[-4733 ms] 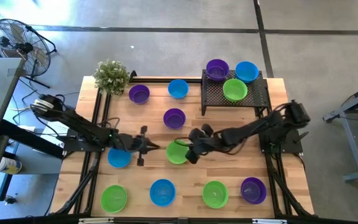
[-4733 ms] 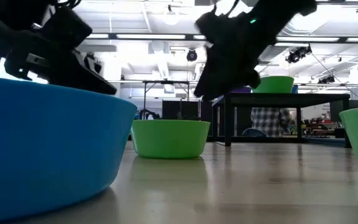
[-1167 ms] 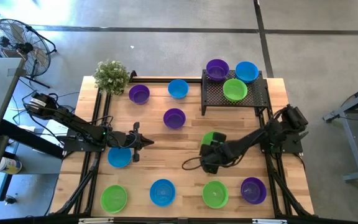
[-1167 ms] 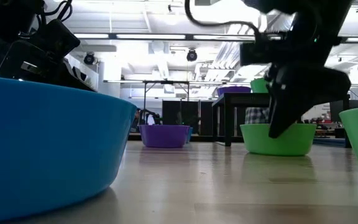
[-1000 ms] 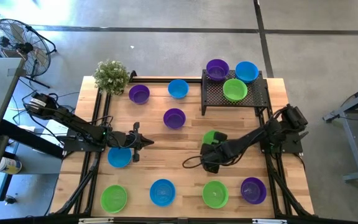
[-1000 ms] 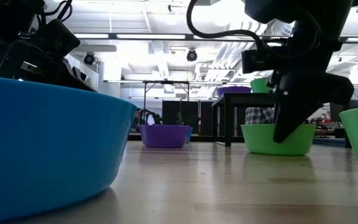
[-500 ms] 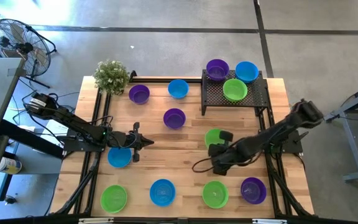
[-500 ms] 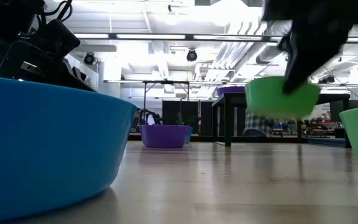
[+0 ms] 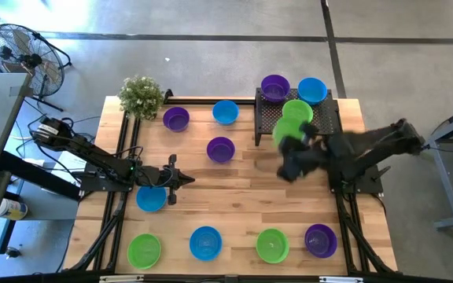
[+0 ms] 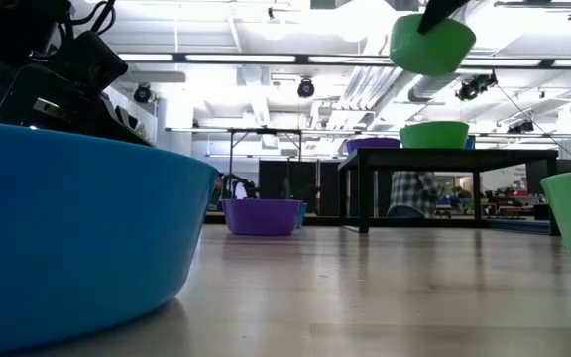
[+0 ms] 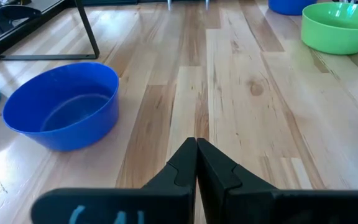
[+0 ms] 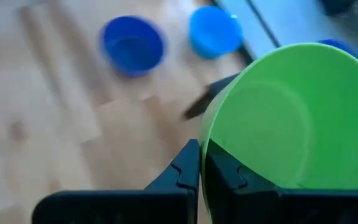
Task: Pick & Place Mini bowls
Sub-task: Stack the green bowl on the other green bowl on the shelf, then stack the blue bowl on the other blue bowl on the shelf
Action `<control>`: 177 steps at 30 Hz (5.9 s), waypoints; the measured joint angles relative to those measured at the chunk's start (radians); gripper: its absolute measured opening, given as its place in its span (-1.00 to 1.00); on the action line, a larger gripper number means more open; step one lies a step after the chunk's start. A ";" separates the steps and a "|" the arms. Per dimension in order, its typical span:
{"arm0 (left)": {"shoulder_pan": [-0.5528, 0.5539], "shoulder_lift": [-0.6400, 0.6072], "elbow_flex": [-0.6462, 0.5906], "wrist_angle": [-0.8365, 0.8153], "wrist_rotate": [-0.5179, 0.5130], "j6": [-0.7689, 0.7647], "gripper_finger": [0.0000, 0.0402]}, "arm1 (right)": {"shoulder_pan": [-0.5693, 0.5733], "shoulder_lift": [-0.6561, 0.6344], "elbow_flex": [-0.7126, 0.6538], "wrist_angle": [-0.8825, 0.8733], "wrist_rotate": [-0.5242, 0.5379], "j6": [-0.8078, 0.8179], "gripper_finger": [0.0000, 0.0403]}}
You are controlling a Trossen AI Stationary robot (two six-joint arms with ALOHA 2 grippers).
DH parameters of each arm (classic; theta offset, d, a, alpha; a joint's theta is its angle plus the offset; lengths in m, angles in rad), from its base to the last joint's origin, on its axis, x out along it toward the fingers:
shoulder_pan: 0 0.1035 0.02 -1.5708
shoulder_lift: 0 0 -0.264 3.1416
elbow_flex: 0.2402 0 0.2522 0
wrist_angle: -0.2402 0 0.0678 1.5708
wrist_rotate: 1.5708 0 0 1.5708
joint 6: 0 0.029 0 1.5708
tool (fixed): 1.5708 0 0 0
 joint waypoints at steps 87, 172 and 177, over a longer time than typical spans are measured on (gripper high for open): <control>0.000 0.000 0.000 -0.027 0.000 -0.053 -0.99 | -0.760 0.084 -0.084 0.089 -0.477 -0.483 -0.68; -0.519 0.240 0.656 -1.622 0.101 -0.992 -0.07 | 0.037 -0.302 -1.016 2.063 -0.366 -0.832 -0.94; -0.518 0.326 0.649 -1.596 0.095 -0.944 -0.21 | 0.037 -0.302 -1.016 2.063 -0.366 -0.832 -0.94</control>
